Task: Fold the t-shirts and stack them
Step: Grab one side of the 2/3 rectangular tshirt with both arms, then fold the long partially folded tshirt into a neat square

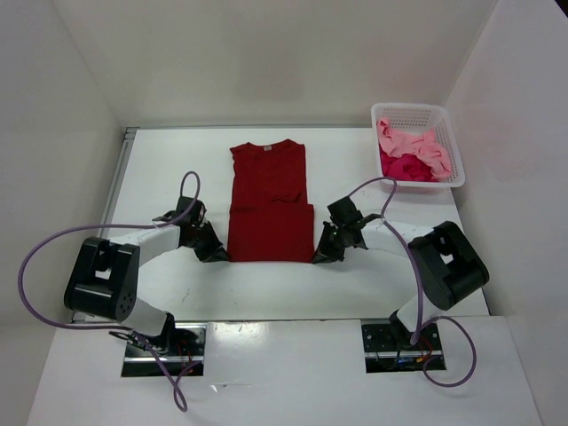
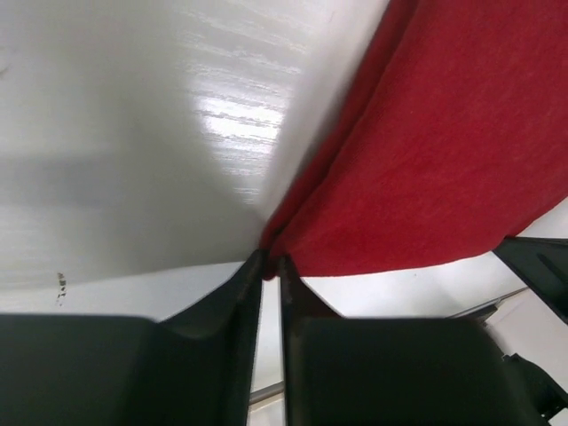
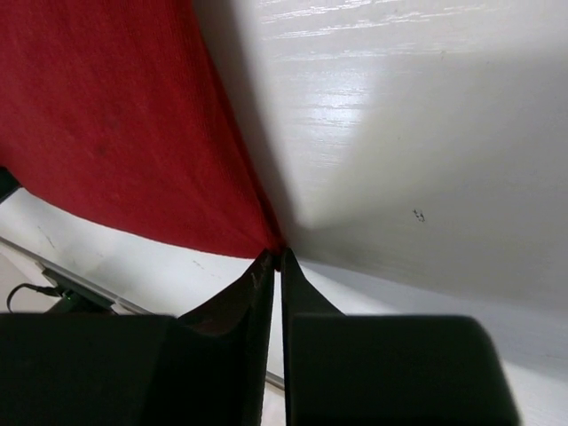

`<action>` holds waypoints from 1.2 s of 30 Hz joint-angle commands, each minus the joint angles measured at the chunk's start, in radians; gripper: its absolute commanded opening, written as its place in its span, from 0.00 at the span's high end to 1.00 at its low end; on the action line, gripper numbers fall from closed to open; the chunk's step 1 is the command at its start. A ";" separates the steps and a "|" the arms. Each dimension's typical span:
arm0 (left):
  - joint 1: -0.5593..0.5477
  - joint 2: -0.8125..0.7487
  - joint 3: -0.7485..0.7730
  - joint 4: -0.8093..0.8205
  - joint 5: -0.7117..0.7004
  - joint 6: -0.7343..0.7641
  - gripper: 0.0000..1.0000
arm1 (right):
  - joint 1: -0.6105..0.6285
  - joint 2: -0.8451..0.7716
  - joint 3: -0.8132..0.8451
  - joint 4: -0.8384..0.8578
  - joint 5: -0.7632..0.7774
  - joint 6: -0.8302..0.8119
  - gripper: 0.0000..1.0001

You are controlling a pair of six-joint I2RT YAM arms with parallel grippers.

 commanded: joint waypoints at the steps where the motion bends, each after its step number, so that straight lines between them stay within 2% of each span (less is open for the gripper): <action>1: 0.000 0.013 0.035 0.015 -0.012 0.027 0.87 | -0.001 0.017 0.032 0.041 0.014 -0.007 0.91; 4: 0.000 0.013 0.044 0.006 0.000 0.055 0.97 | -0.001 0.017 0.041 0.022 0.014 -0.030 1.00; 5: 0.000 0.013 0.044 -0.009 0.000 0.055 1.00 | -0.001 0.017 0.041 0.007 0.014 -0.039 1.00; 11: 0.000 -0.050 0.046 -0.137 0.020 0.110 1.00 | -0.001 -0.075 -0.011 -0.082 -0.007 -0.018 1.00; 18: -0.021 -0.252 0.095 -0.477 0.063 0.133 1.00 | 0.051 -0.339 -0.056 -0.309 -0.090 0.054 1.00; 22: -0.030 -0.262 0.167 -0.586 0.091 0.144 1.00 | 0.051 -0.402 0.079 -0.450 -0.072 0.024 1.00; 23: -0.030 -0.250 0.204 -0.586 0.091 0.144 1.00 | 0.024 -0.390 0.117 -0.469 -0.072 0.002 1.00; 28: 0.003 -0.092 0.608 -0.597 -0.003 0.213 1.00 | -0.110 -0.189 0.399 -0.444 -0.061 -0.165 1.00; 32: 0.088 0.041 0.740 -0.475 -0.014 0.222 1.00 | -0.164 0.008 0.658 -0.386 -0.012 -0.236 1.00; 34: 0.097 0.106 0.787 -0.409 -0.027 0.222 1.00 | -0.190 0.143 0.737 -0.363 -0.023 -0.271 1.00; 36: 0.097 0.229 0.882 -0.394 -0.047 0.222 1.00 | -0.210 0.237 0.883 -0.373 -0.023 -0.282 1.00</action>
